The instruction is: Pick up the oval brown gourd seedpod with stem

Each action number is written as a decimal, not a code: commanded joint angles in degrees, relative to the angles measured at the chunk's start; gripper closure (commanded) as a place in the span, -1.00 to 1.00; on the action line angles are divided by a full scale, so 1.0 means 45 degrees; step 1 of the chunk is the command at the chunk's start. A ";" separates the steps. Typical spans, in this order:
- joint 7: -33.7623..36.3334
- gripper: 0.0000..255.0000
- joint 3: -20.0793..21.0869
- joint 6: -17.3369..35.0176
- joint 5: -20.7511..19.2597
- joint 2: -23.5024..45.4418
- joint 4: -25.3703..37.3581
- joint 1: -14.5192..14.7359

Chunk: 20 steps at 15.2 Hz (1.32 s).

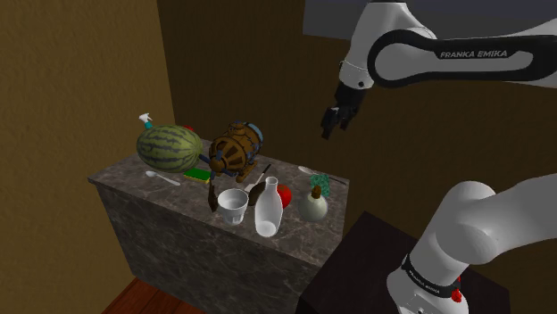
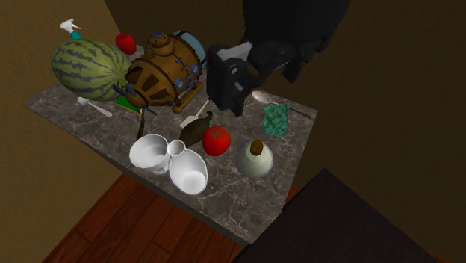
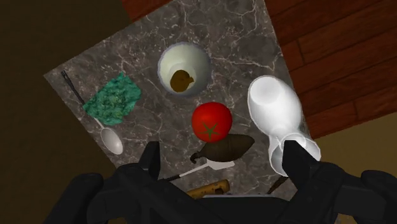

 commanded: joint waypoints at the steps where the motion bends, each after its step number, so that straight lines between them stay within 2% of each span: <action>1: 0.1135 -1.00 0.0465 0.0773 0.0023 0.0748 -0.0106 -0.0238; 6: 0.4016 -1.00 0.1654 0.2452 -0.0173 0.2885 0.0019 -0.0866; 10: 0.6454 -1.00 0.2493 0.3544 -0.0723 0.4885 0.0559 -0.1438; 16: 1.0318 -1.00 0.3277 0.4561 -0.2256 0.8178 0.2027 -0.2108; 20: 1.2780 -1.00 0.3243 0.4798 -0.3428 1.0424 0.3379 -0.2150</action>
